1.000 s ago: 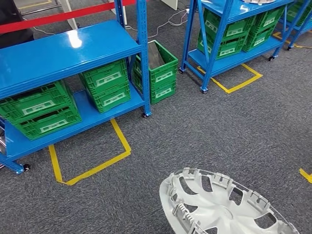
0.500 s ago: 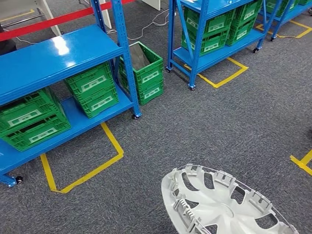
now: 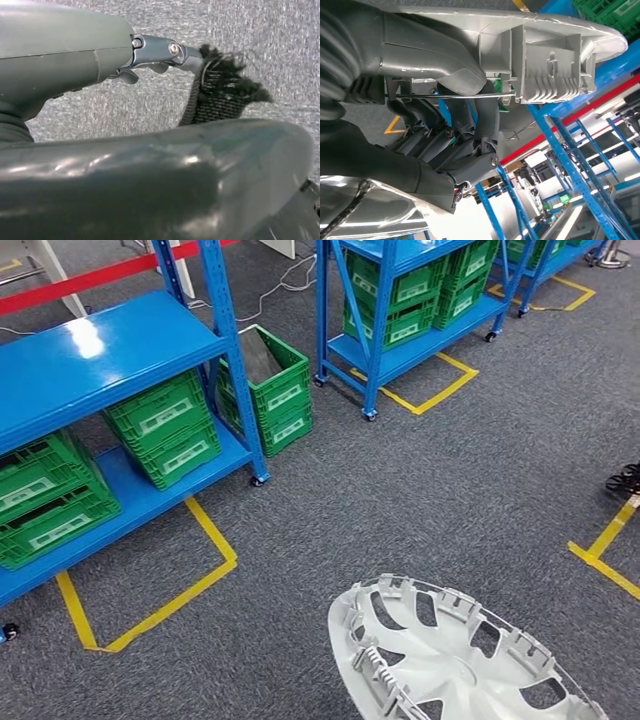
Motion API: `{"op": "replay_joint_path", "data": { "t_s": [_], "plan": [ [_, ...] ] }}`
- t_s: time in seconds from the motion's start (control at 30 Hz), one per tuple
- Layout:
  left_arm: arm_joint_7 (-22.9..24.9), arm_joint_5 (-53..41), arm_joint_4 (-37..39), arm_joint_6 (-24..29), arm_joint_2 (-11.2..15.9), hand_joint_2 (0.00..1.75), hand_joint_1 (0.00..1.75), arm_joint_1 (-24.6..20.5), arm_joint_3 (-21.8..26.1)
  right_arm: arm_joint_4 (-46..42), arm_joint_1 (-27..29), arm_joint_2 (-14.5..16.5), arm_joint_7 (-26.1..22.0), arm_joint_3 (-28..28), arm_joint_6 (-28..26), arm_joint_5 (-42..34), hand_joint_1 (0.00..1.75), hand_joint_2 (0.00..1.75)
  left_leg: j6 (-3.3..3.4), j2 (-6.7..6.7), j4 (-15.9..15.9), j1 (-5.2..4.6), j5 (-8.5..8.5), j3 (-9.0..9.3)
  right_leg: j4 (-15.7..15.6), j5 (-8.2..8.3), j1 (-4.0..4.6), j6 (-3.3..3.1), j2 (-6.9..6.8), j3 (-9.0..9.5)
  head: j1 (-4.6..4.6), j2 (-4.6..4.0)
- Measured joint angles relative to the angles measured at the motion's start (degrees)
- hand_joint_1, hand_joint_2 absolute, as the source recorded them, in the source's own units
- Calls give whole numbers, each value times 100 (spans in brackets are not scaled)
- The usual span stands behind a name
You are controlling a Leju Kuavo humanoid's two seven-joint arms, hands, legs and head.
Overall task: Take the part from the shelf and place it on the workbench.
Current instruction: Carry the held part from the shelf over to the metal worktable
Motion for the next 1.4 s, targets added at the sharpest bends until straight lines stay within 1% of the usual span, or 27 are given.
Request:
{"op": "replay_joint_path", "data": {
  "t_s": [0.07,0.13,0.17,0.2,0.23,0.3,0.37,0.4,0.47,0.53,0.57,0.63,0.67,0.7,0.73,0.77,0.83,0.87,0.93,1.03,1.1,1.17,1.2,1.23,1.27,1.33,1.4],
  "plan": [
    [-14,-62,-44,-25,-16,0,0,-2,61,1,-11,-26,2,43,-34,-8,175,175,88,72,-90,8,15,17,324,-199,-1,81,-97,-195,23,-1],
    [-26,-95,-55,-40,-24,0,0,1,95,1,-18,-45,4,67,-62,-13,175,175,115,144,-92,-6,17,7,1047,-554,3,108,-206,-526,41,-1],
    [-36,-118,-56,-48,-27,0,0,3,116,1,-15,-52,12,77,-77,-17,175,175,119,185,-91,-15,16,1,1370,-665,2,120,-219,-674,42,-1],
    [-48,-135,-56,-52,-28,0,0,4,139,1,-11,-57,23,84,-90,-22,175,175,120,224,-90,-22,15,-2,1527,-678,1,128,-225,-742,42,-1],
    [-59,-149,-56,-56,-30,0,0,2,162,1,-6,-60,34,87,-102,-27,175,175,119,259,-88,-26,13,-2,1463,-585,1,129,-235,-701,42,-1],
    [-75,-162,-56,-62,-35,0,0,-4,199,1,-2,-62,45,87,-125,-37,175,175,106,320,-81,-32,1,16,767,-238,1,125,-330,-325,42,-1],
    [-81,-165,-61,-63,-39,0,0,-7,228,1,-3,-63,48,88,-148,-42,175,175,65,360,-55,-64,-23,28,113,-57,20,88,-460,16,43,-1],
    [-82,-167,-63,-63,-40,0,0,-8,243,1,-2,-64,49,88,-156,-43,175,175,42,379,-46,-79,-30,30,-20,-51,31,59,-491,73,41,-2],
    [-88,-170,-67,-64,-40,0,0,-6,266,1,5,-64,52,90,-166,-41,175,175,-4,420,-44,-83,-37,36,-41,-48,46,-17,-438,61,36,-3],
    [-107,-172,-69,-65,-44,0,0,-7,290,-4,9,-64,56,91,-183,-26,175,175,-69,368,75,-63,-154,2,-54,-19,39,-87,-391,78,32,-3],
    [-130,-185,-70,-65,-48,0,0,-9,317,-9,13,-64,63,93,-214,-8,175,175,-99,310,289,-54,-306,-79,-61,-2,31,-119,-367,92,28,-3],
    [-181,-233,-71,-65,-60,0,0,-11,397,-24,25,-64,81,111,-310,33,175,175,-129,214,1014,-42,-707,-378,-58,12,31,-149,-314,92,19,-3],
    [-202,-260,-71,-65,-65,0,0,-11,440,-29,32,-64,89,125,-357,48,175,175,-130,200,1383,-40,-853,-536,-56,12,34,-151,-279,87,18,-3],
    [-211,-274,-71,-65,-68,0,0,-11,474,-32,35,-64,93,139,-388,57,175,175,-125,197,1599,-39,-894,-630,-54,12,37,-151,-241,86,18,-3],
    [-214,-284,-71,-66,-71,0,0,-10,500,-34,36,-64,96,152,-404,62,175,175,-113,193,1611,-39,-819,-638,-53,11,40,-152,-199,90,18,-3],
    [-215,-288,-71,-66,-73,0,0,-11,518,-37,39,-64,97,163,-409,67,175,175,-94,179,1387,-39,-634,-544,-53,10,43,-151,-155,102,19,-3],
    [-215,-296,-71,-67,-73,0,0,-12,549,-44,44,-64,100,181,-410,73,175,175,-33,40,610,-42,-197,-216,-49,4,46,-145,-74,98,22,-3],
    [-216,-297,-71,-68,-76,0,0,-14,565,-48,45,-64,101,189,-410,75,175,175,-7,-40,273,-42,-69,-83,-39,2,48,-132,-35,86,24,-4],
    [-219,-298,-72,-69,-81,0,0,-21,596,-56,55,-66,103,202,-416,76,175,175,20,-126,10,-55,-29,-3,-28,18,35,-78,34,30,21,-4],
    [-221,-299,-75,-68,-91,0,0,-33,620,-67,90,-68,104,215,-424,79,175,175,83,-25,-95,-44,14,16,23,-13,15,18,51,-46,20,-5],
    [-225,-305,-75,-69,-104,0,0,-42,628,-70,97,-75,103,221,-434,81,175,175,136,60,-159,-24,47,37,468,-285,17,59,-87,-263,46,-5],
    [-235,-326,-75,-75,-113,0,0,-42,646,-73,102,-81,109,232,-458,97,175,175,154,142,-162,-35,48,29,1224,-639,11,103,-200,-616,62,-5],
    [-247,-345,-75,-79,-114,0,0,-41,658,-72,109,-81,119,242,-476,111,175,175,155,185,-160,-40,46,25,1479,-715,6,120,-220,-731,61,-5],
    [-263,-375,-75,-82,-112,0,0,-42,674,-72,114,-81,137,256,-506,133,175,175,154,225,-159,-43,43,24,1532,-681,3,130,-232,-746,60,-5],
    [-286,-420,-75,-85,-109,0,0,-47,688,-72,118,-82,169,278,-559,160,175,175,148,260,-158,-44,39,28,1341,-540,2,135,-249,-636,61,-5],
    [-335,-537,-73,-85,-95,0,0,-74,738,-70,113,-98,248,345,-721,211,175,175,124,313,-152,-51,23,52,528,-195,5,131,-362,-197,62,-5],
    [-382,-624,-63,-80,-70,0,0,-114,805,-66,103,-134,307,413,-890,239,175,175,77,344,-135,-78,6,70,-35,-45,23,80,-447,106,57,-7]
  ]
}}
